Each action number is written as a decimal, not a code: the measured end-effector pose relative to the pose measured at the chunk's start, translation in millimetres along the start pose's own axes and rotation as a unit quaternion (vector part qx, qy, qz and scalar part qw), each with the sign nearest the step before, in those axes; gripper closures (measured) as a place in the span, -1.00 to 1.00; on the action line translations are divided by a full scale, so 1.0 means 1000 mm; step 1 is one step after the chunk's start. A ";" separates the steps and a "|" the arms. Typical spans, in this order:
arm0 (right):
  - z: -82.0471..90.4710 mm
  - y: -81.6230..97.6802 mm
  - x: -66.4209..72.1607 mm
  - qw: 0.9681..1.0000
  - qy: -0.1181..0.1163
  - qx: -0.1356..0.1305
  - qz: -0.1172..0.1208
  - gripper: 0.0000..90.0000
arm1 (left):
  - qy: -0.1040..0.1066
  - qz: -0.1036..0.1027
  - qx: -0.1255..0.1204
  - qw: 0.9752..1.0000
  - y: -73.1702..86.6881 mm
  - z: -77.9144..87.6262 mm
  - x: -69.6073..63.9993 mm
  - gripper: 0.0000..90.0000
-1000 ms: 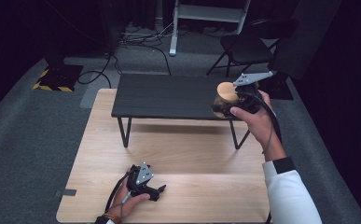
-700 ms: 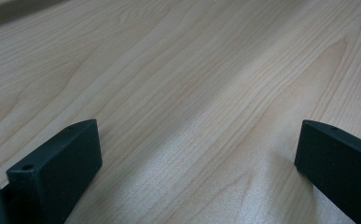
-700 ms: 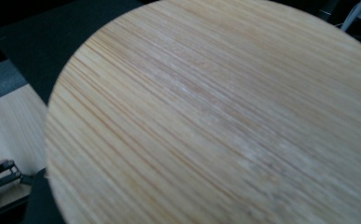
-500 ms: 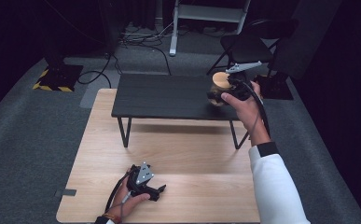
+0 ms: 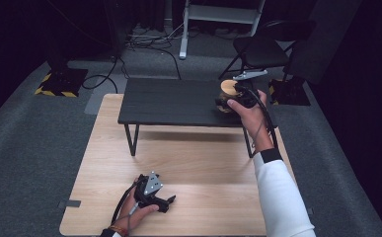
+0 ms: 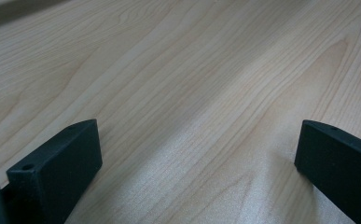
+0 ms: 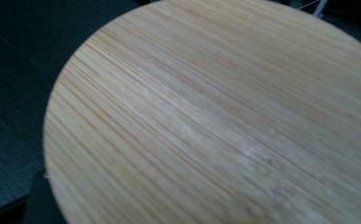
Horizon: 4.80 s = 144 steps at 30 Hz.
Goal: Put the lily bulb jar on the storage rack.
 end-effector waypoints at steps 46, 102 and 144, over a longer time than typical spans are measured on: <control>0.102 0.152 0.022 0.993 0.049 -0.107 0.030 -0.89 | -0.001 0.001 0.000 1.000 0.000 0.000 0.000 -0.99; 0.053 0.351 0.061 1.000 0.003 -0.028 -0.002 -0.94 | -0.001 0.001 0.000 1.000 0.000 0.000 0.000 -0.99; 0.053 0.350 0.060 1.000 -0.001 -0.025 0.001 -0.99 | -0.001 0.001 0.000 1.000 0.000 0.000 0.000 -0.99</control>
Point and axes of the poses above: each handheld gripper's, and its own axes: z roughly backward along the jaws, y roughly out of its underside, x roughly to its left, the point moved 10 cm from there along -z, roughly forward along the jaws, and after that the axes turned 1 degree about z, right-handed, at the moved point
